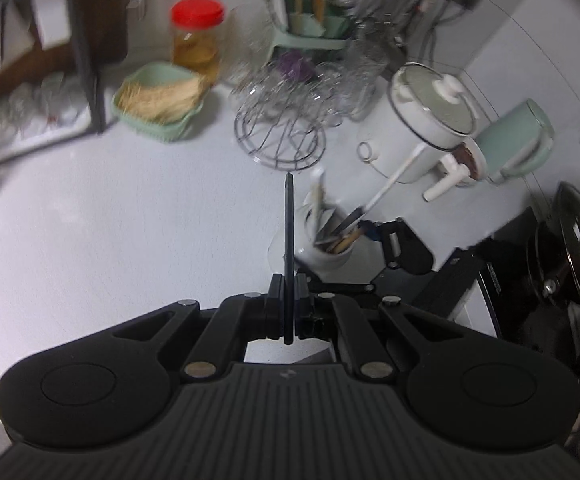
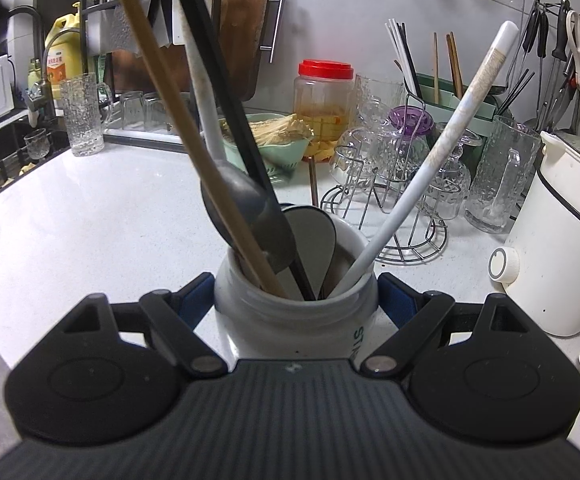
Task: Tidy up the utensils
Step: 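Lower the black chopstick into the jar and open the left gripper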
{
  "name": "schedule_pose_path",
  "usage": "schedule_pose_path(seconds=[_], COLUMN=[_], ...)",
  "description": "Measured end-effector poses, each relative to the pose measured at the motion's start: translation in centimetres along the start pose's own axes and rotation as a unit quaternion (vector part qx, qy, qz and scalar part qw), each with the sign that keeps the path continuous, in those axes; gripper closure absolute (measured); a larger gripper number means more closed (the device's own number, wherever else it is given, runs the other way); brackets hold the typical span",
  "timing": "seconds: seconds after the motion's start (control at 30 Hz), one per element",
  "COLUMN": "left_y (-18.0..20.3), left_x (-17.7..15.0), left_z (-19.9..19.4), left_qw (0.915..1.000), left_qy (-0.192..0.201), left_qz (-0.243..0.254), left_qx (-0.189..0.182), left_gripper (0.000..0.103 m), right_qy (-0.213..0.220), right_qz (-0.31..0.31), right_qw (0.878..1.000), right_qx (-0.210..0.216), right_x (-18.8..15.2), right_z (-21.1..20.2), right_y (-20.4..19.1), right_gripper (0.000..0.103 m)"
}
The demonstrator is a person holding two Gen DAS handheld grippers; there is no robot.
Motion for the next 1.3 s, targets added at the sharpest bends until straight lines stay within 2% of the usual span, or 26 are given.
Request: schedule_pose_path(seconds=[0.2,0.43,0.6,0.93,1.3], left_y=[2.1,3.7,4.8,5.9,7.5], left_x=[3.2,5.7,5.5,6.2,6.7], left_z=[-3.0,-3.2,-1.7,1.3,4.7], left_qw=[0.9983,0.9922,0.9834,0.9729,0.9566], left_qy=[-0.031,-0.079,-0.127,-0.171,-0.217], left_qz=[0.047,0.094,0.129,0.156,0.195], left_qx=[-0.015,-0.02,-0.012,-0.007,0.009], left_gripper=[0.098,0.098,0.098,0.098,0.098], right_qy=[-0.002,-0.002,-0.001,0.003,0.003], right_qz=[0.001,0.0,0.0,0.0,-0.002], right_qw=[1.0,1.0,1.0,1.0,1.0], right_qx=[-0.002,-0.002,-0.002,-0.002,0.0], right_x=[0.0,0.0,0.0,-0.1,-0.1], right_z=[0.0,0.1,0.0,-0.1,-0.2], right_y=[-0.1,-0.1,0.0,-0.1,-0.1], right_gripper=[0.014,0.013,0.013,0.013,0.013])
Point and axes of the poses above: each gripper's, at about its wrist camera, not at the fingertips, and z roughly the way its jaws point, y to its right, x to its top, the point moved 7 cm from there along z, roughly the way its jaws point, and after that the axes turned 5 degrees about y, right-handed, at the moved point
